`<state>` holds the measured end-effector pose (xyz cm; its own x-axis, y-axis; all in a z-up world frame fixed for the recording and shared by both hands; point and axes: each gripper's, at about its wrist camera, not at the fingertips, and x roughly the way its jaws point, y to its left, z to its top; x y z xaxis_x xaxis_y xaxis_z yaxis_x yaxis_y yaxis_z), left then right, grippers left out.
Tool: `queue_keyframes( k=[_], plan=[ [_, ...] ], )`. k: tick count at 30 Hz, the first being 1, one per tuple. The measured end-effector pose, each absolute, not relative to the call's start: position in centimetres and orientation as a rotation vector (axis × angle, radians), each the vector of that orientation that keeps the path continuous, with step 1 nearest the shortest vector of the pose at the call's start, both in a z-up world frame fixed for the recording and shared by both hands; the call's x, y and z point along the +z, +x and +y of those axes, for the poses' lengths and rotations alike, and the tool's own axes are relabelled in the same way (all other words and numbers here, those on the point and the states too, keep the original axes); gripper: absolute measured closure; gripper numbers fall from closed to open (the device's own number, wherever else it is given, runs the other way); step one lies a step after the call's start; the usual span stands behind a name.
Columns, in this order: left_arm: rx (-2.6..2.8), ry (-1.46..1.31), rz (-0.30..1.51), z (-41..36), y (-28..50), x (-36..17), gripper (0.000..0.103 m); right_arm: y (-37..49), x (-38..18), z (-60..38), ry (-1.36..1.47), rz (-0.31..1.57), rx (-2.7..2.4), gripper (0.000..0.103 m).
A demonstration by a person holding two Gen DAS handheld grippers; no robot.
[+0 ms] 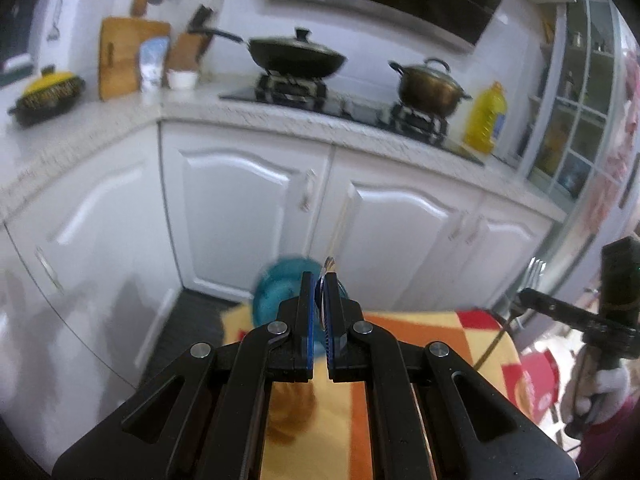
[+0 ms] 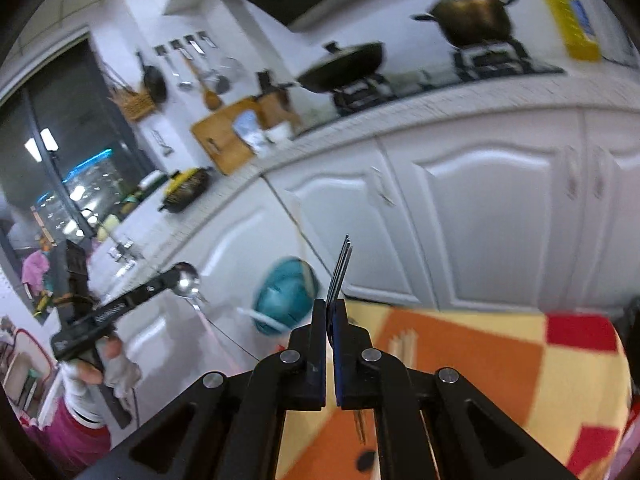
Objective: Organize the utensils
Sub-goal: 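Lower the fork into the floral cup with the right gripper while the left drops the spoon in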
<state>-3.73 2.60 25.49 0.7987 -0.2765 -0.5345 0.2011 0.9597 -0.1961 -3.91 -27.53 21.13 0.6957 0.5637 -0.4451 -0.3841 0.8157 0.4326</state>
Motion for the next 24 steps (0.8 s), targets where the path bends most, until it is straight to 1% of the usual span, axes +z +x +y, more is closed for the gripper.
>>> queue_keyframes(
  k=[5,10,16,24],
  plan=[
    [-0.176,-0.075,0.537,3.4,-0.9,26.6,0.101,-0.3,24.6,-23.4,0.28,0.551,0.6,0.101],
    [-0.084,0.035,0.49,3.3,2.0,26.1,0.101,3.7,25.6,-20.1,0.285,0.539,0.625,0.101],
    [-0.034,0.161,0.46,2.3,5.0,24.1,0.1,7.4,24.0,-16.8,0.247,0.547,0.635,0.101],
    [-0.036,0.259,0.476,0.3,6.8,20.2,0.101,10.2,19.5,-15.1,0.248,0.613,0.621,0.101]
  ],
)
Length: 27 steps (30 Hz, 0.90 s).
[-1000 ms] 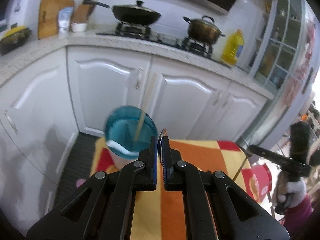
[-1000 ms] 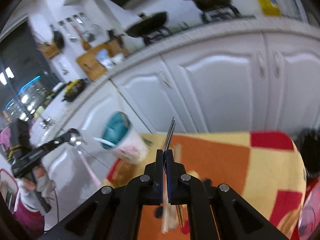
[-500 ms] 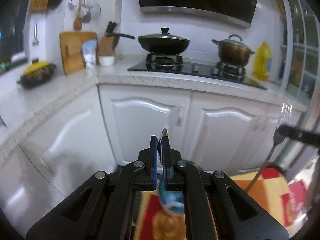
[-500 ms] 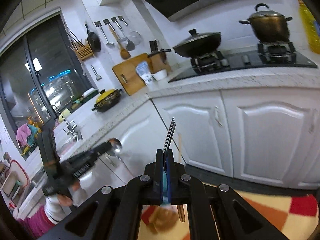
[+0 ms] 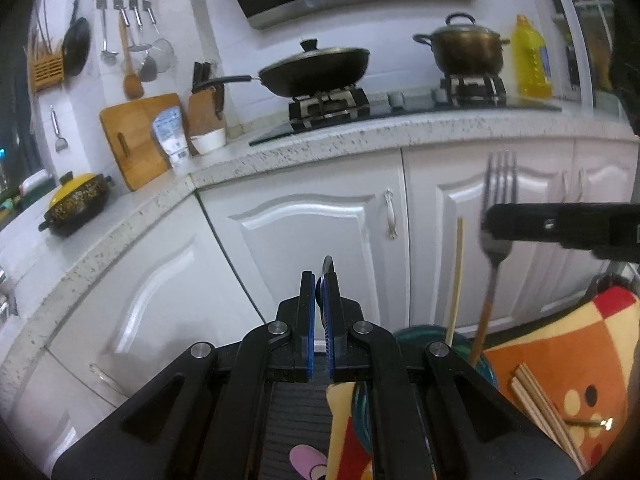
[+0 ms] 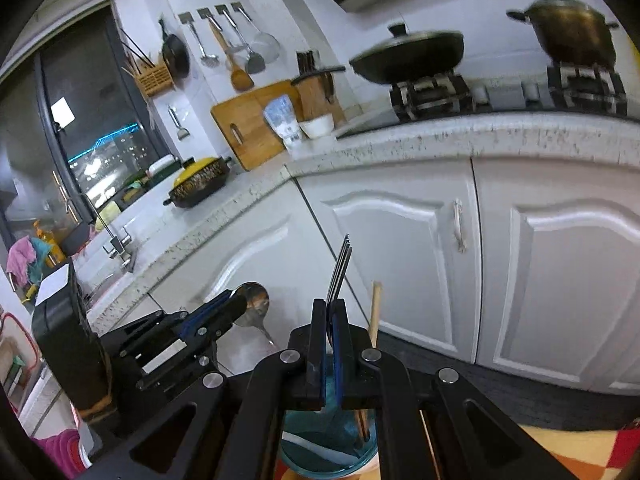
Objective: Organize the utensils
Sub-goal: 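Lower the fork into the floral cup with the right gripper while the left drops the spoon in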
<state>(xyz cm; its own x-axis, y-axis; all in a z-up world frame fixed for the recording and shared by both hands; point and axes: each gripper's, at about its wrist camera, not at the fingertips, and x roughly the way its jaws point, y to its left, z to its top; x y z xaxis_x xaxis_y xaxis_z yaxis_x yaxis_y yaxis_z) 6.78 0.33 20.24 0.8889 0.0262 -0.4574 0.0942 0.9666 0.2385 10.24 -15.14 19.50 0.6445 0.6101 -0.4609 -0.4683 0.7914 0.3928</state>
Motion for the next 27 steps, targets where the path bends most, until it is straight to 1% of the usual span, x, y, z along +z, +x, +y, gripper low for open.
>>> queue_keyframes(
  k=[5,10,15,17,18,19,23,25,26,27],
  plan=[
    [-0.065,0.226,0.555,0.2,7.1,17.7,0.101,10.7,16.4,-14.9,0.258,0.698,0.619,0.1],
    [-0.075,0.186,0.617,0.3,7.2,16.3,0.1,10.9,14.2,-14.9,0.272,0.76,0.626,0.1],
    [-0.07,0.164,0.633,0.2,6.9,16.0,0.1,10.5,13.9,-15.8,0.31,0.754,0.638,0.1],
    [-0.071,0.151,0.644,0.2,6.8,16.1,0.1,10.4,13.9,-16.2,0.32,0.76,0.626,0.09],
    [-0.075,0.14,0.652,0.3,6.8,16.1,0.1,10.3,13.9,-16.4,0.325,0.761,0.621,0.079],
    [-0.076,0.131,0.658,0.4,6.8,16.0,0.1,10.1,13.9,-16.6,0.327,0.76,0.617,0.075],
    [-0.085,0.085,0.702,0.7,6.7,15.8,0.092,9.6,13.8,-17.0,0.318,0.77,0.608,0.075],
    [-0.078,0.079,0.697,0.7,6.3,16.0,0.091,9.2,13.8,-17.1,0.32,0.774,0.608,0.075],
    [-0.075,0.079,0.692,0.7,6.1,16.1,0.087,8.9,13.9,-17.3,0.32,0.772,0.608,0.075],
    [-0.076,0.073,0.683,0.8,5.8,16.4,0.079,8.7,13.9,-17.3,0.321,0.771,0.607,0.075]
  ],
)
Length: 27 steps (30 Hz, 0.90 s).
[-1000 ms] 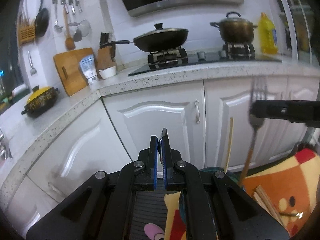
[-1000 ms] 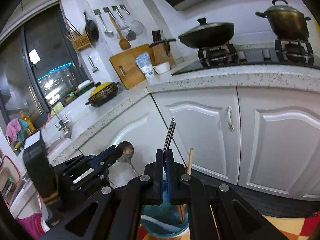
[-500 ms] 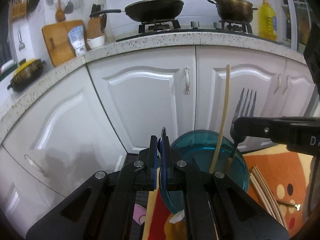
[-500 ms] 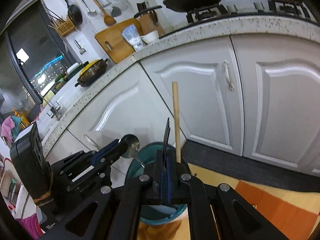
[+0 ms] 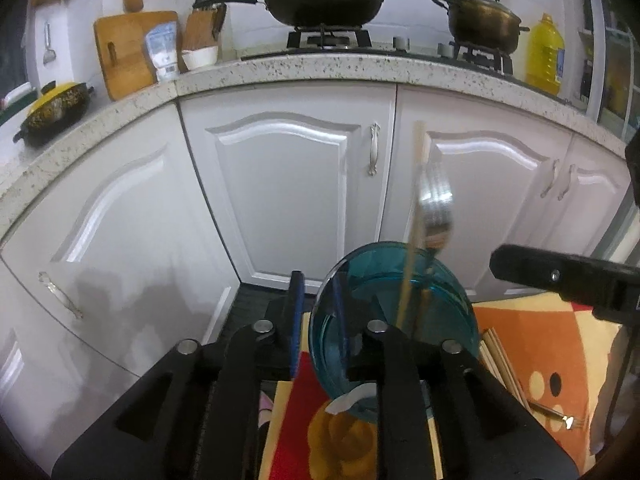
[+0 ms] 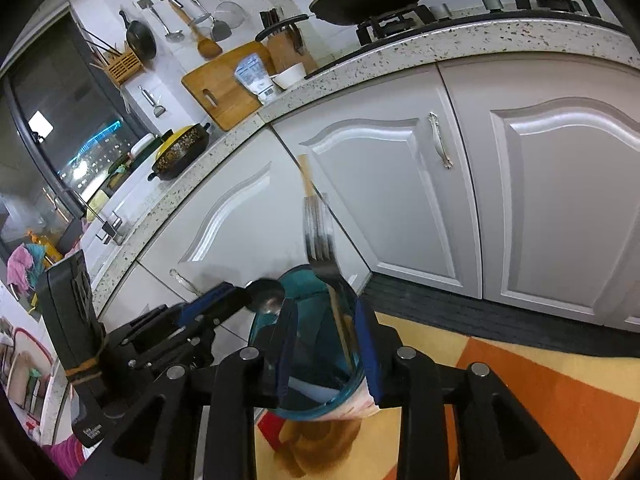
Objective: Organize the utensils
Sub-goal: 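Lower the fork into the floral cup with the right gripper while the left drops the spoon in, then move both open grippers back over the wooden chopsticks on the cloth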
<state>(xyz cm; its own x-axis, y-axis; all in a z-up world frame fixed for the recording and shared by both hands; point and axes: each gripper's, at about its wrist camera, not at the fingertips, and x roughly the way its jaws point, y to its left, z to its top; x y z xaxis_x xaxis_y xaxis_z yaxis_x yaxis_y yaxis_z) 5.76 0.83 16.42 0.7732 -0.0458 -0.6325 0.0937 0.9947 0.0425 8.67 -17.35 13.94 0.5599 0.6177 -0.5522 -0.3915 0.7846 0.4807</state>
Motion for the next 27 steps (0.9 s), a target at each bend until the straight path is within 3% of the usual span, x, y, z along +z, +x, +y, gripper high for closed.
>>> queue_keyframes(
  k=[2,3,14,18,27],
  plan=[
    [-0.081,0.051,0.669,1.2,5.2,17.0,0.062,8.1,14.0,-17.5,0.326,0.771,0.602,0.075],
    [-0.081,0.042,0.662,1.4,5.0,17.3,0.059,7.8,14.1,-17.6,0.33,0.771,0.604,0.075],
    [-0.078,0.051,0.629,0.7,1.8,19.5,0.058,3.6,15.4,-18.8,0.291,0.744,0.562,0.074],
    [-0.097,0.048,0.625,0.0,0.5,19.9,0.058,1.5,16.4,-19.8,0.271,0.706,0.516,0.066],
    [-0.149,0.042,0.628,-2.7,-2.1,20.1,0.057,-2.1,17.0,-21.9,0.216,0.685,0.416,0.065]
  ],
)
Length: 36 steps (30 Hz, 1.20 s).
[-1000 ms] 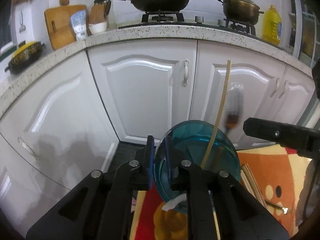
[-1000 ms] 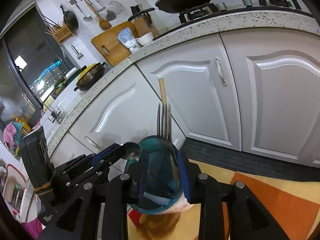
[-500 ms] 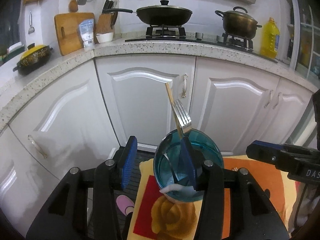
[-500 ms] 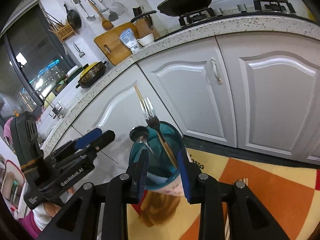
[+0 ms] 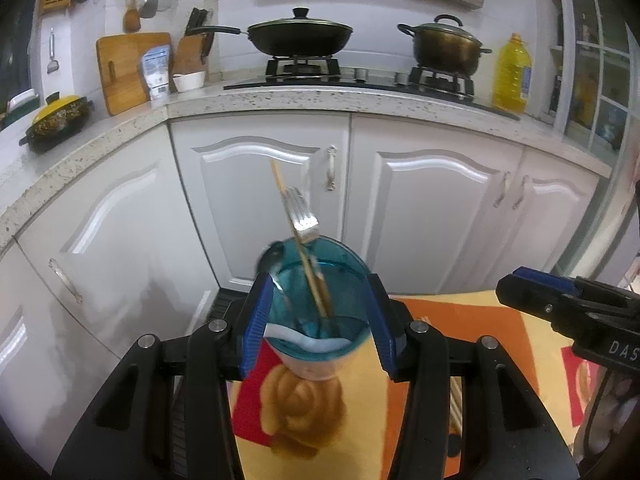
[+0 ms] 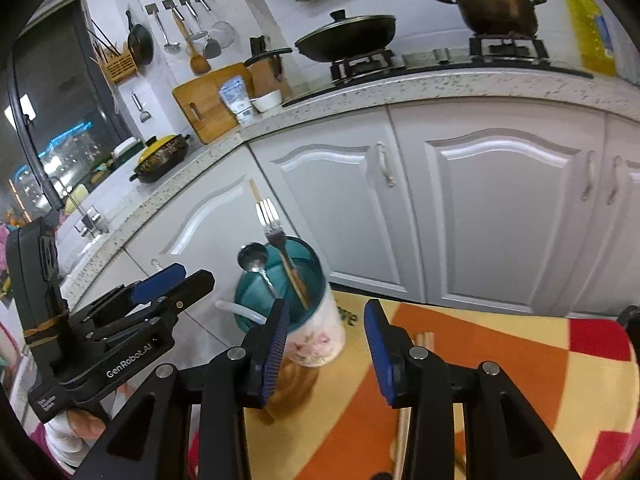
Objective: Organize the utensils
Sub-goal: 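Move both open grippers back over the wooden chopsticks on the cloth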
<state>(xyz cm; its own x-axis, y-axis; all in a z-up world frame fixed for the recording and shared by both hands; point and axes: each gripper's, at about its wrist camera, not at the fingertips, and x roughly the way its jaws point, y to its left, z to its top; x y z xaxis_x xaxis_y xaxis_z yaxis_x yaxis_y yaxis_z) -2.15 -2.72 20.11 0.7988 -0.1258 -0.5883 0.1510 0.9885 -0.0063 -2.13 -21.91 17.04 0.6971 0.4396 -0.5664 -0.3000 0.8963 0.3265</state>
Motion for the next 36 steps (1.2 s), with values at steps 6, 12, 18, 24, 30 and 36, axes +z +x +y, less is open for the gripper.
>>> queue_keyframes(
  k=[6,12,18,24,30,36],
  plan=[
    [-0.18,0.051,0.638,-4.6,-3.2,19.8,0.057,-4.1,16.9,-23.7,0.215,0.685,0.374,0.063],
    [-0.218,0.054,0.654,-6.4,-4.0,19.3,0.057,-5.6,16.4,-25.7,0.207,0.695,0.315,0.062],
    [-0.266,0.057,0.669,-8.4,-4.8,18.7,0.057,-7.1,15.5,-27.9,0.23,0.712,0.249,0.062],
    [-0.33,0.036,0.707,-10.4,-5.3,17.7,0.057,-8.4,14.3,-30.5,0.23,0.742,0.159,0.062],
    [-0.379,-0.024,0.741,-11.4,-5.4,17.0,0.057,-8.9,13.3,-32.7,0.256,0.765,0.107,0.062],
    [-0.387,-0.007,0.778,-12.2,-5.2,15.9,0.056,-8.6,12.2,-34.0,0.281,0.795,0.083,0.061]
  ],
)
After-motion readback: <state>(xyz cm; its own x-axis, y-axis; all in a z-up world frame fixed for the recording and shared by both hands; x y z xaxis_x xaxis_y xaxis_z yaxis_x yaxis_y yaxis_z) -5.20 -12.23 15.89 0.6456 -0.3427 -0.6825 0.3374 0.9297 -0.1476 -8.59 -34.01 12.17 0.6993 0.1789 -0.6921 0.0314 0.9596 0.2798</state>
